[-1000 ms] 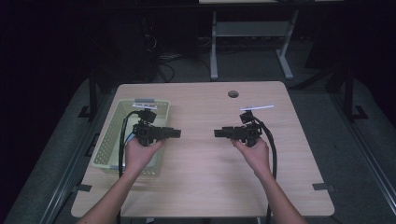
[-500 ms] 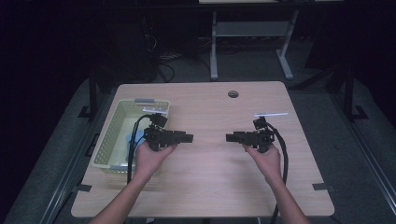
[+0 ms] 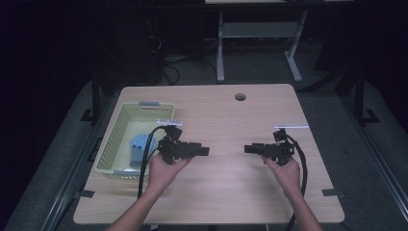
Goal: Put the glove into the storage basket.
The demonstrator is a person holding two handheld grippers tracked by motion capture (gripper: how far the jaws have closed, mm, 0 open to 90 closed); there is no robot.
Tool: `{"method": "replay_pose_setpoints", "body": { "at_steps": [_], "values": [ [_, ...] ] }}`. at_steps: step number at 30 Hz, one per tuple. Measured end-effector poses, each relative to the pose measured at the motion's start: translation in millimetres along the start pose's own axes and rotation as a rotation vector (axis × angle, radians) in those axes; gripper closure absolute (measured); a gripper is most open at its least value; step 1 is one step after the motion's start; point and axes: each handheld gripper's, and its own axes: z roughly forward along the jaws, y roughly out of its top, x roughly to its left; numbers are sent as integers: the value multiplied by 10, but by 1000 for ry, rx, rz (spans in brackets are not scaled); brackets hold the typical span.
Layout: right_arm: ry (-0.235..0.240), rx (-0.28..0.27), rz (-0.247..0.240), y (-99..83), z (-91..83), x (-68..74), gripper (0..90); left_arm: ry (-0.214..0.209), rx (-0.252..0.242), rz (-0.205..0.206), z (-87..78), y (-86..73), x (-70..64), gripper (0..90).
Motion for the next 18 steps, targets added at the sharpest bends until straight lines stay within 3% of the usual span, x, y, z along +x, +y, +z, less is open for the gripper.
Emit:
{"method": "replay_pose_setpoints", "body": {
  "at_steps": [18],
  "values": [
    [-10, 12, 32, -222, -141, -166, 405, -52, 16, 17, 172, -279, -41, 398]
  ]
}}
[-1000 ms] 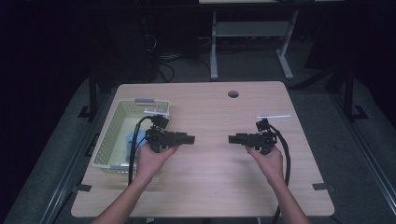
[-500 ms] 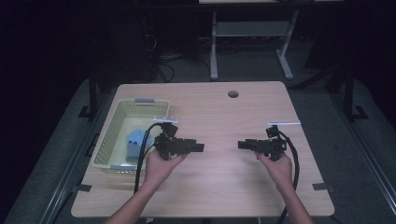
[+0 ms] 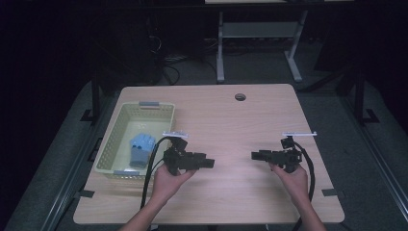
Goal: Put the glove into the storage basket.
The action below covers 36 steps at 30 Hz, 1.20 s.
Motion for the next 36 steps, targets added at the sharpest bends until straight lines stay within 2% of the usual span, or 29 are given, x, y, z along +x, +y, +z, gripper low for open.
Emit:
{"method": "replay_pose_setpoints", "body": {
  "at_steps": [7, 10, 20, 26, 36],
  "values": [
    [-19, 2, -4, -103, -66, -61, 401, -21, 5, 11, 40, -157, 10, 395],
    [-27, 2, 9, -151, -118, -96, 398, -31, -4, 13, 43, -208, 1, 391],
    [-53, -14, -7, -267, -291, -143, 385, -64, -18, 12, 65, -379, -47, 379],
    [-63, -20, -5, -345, -398, -150, 367, -63, -4, 25, 63, -466, -60, 375],
    [-78, -41, 1, -463, -490, -188, 339, -46, -28, 45, 28, -577, -67, 372]
  ]
}}
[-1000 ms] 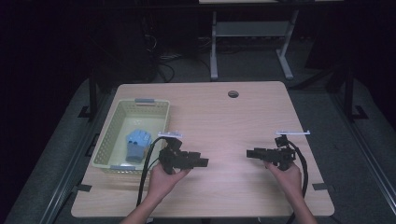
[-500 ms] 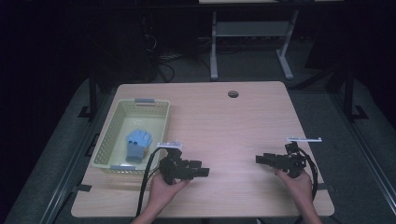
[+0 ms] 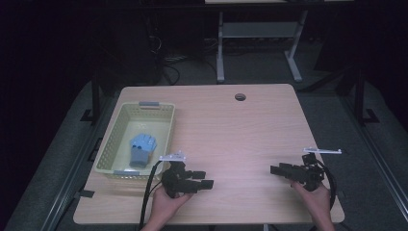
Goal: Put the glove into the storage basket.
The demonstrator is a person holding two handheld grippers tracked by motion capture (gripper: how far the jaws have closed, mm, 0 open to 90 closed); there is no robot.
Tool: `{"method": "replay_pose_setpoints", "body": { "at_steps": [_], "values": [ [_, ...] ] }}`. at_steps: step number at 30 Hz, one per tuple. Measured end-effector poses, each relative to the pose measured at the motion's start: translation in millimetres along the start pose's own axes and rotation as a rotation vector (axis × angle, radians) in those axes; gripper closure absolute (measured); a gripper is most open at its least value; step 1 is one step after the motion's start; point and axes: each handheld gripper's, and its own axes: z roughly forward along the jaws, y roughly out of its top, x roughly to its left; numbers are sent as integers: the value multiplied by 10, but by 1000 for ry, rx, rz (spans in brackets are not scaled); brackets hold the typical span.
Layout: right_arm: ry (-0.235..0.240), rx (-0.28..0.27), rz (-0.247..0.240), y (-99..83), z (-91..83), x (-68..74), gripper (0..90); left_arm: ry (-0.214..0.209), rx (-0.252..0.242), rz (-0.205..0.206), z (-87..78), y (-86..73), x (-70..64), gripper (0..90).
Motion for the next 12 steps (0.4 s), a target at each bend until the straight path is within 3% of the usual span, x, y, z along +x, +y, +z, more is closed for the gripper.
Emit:
{"method": "replay_pose_setpoints", "body": {
  "at_steps": [5, 12],
  "values": [
    [-1, -35, 1, -54, -38, -12, 331, -18, -20, -6, -6, -44, -11, 370],
    [38, -53, 13, -136, -69, -13, 309, -27, 0, 1, 46, -89, 3, 361]
  ]
}}
